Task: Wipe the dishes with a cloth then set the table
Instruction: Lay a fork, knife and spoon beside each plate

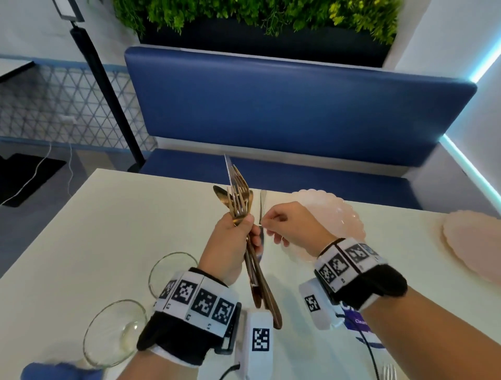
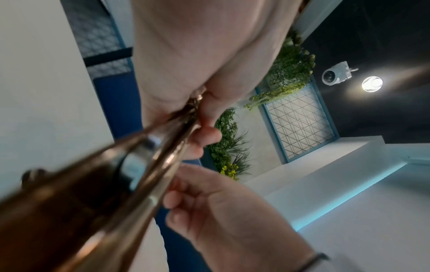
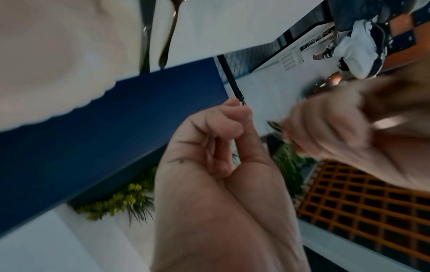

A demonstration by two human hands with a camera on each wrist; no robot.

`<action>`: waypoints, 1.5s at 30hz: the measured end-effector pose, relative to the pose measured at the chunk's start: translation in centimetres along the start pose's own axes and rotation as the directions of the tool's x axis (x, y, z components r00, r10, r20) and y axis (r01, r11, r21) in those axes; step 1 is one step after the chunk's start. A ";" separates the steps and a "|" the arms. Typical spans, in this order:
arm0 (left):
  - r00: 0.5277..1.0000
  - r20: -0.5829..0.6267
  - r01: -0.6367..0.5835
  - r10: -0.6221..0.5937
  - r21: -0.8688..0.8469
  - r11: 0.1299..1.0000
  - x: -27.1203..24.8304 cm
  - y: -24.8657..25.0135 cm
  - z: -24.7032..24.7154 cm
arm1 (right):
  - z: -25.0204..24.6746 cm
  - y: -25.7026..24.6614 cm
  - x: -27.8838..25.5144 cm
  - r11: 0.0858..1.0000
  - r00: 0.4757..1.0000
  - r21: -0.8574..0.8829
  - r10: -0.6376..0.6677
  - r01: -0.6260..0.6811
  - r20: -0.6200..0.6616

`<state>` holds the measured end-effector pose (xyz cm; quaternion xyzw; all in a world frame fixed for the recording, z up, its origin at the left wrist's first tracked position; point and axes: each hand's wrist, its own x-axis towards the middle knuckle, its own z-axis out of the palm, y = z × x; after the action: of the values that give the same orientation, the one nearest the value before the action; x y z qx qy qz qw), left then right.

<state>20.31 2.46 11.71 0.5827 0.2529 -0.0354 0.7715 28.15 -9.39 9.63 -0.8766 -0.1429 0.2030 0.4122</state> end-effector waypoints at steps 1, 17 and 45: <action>1.000 0.018 0.022 -0.022 -0.032 0.999 -0.1 -0.3 1.0 | -1.3 0.0 -1.6 0.999 0.999 -0.023 -0.041 0.041 -0.021; 0.974 -0.038 0.211 -0.223 -0.200 0.957 -2.6 -6.3 21.1 | -14.3 12.1 -14.3 0.972 0.997 -0.233 -0.021 0.039 0.079; 0.956 0.031 0.287 -0.293 -0.311 0.906 3.5 -9.2 18.0 | -18.7 24.9 0.4 0.871 0.910 -0.278 0.415 -0.405 -0.026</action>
<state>26.43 -16.13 5.55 0.4098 0.3454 -0.1045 0.8378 39.41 -37.11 0.94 -0.9322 0.0122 0.2786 0.2306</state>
